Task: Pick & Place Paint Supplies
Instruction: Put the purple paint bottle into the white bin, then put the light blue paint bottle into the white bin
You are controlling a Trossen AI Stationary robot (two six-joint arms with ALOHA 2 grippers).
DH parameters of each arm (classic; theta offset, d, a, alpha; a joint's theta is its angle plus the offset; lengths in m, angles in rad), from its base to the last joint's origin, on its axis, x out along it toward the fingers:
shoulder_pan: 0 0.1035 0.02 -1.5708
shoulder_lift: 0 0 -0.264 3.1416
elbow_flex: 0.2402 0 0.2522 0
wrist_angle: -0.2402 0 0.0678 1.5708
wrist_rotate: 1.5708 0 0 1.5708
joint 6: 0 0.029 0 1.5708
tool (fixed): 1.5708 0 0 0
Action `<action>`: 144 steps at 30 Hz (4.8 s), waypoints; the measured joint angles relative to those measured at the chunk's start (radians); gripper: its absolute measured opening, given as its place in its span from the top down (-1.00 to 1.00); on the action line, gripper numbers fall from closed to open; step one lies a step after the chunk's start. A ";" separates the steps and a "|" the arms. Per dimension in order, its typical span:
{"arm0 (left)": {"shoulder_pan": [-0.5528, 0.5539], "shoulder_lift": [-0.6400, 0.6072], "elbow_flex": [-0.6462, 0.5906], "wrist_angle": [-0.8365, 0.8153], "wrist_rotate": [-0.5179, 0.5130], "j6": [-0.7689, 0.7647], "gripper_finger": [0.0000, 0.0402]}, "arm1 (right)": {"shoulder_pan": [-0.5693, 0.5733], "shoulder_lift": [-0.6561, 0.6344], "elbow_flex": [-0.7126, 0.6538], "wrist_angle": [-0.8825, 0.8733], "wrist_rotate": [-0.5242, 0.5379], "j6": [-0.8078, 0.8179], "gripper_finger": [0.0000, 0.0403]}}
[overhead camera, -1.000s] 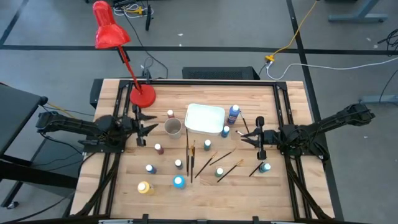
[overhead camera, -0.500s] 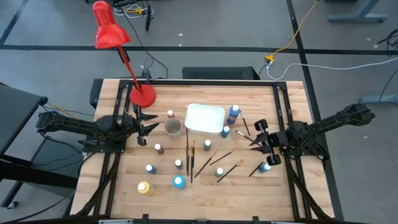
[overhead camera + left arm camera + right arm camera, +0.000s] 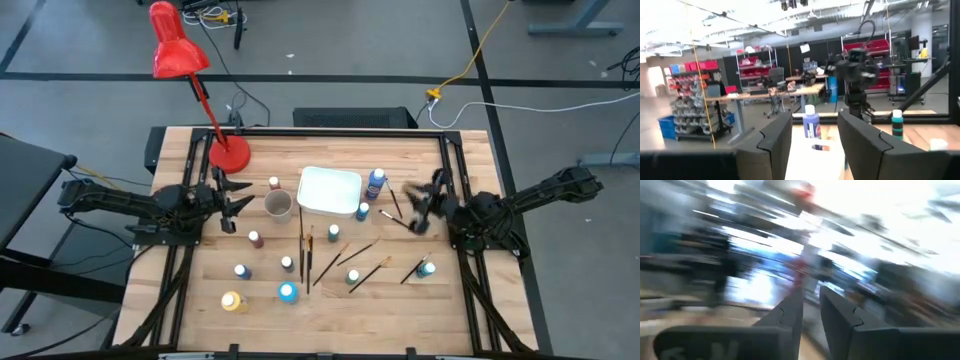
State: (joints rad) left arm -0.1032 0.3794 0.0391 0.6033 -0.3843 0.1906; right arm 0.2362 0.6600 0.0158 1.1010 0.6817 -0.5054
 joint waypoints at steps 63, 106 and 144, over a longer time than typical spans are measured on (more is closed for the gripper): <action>0.184 0.364 0.396 -0.344 -0.140 0.034 0.16 | -0.527 0.522 0.278 -0.007 -0.529 0.505 0.43; 0.183 0.368 0.396 -0.298 -0.155 -0.024 0.16 | -0.545 1.085 0.875 -0.593 -0.352 0.577 0.17; 0.057 0.596 0.396 -0.142 0.768 -0.217 0.16 | -0.485 0.697 0.872 -1.002 -0.511 0.496 0.17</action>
State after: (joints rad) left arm -0.0458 0.9757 0.4351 0.4611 0.3832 -0.0267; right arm -0.2485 1.3567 0.8875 0.0992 0.1707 -0.0095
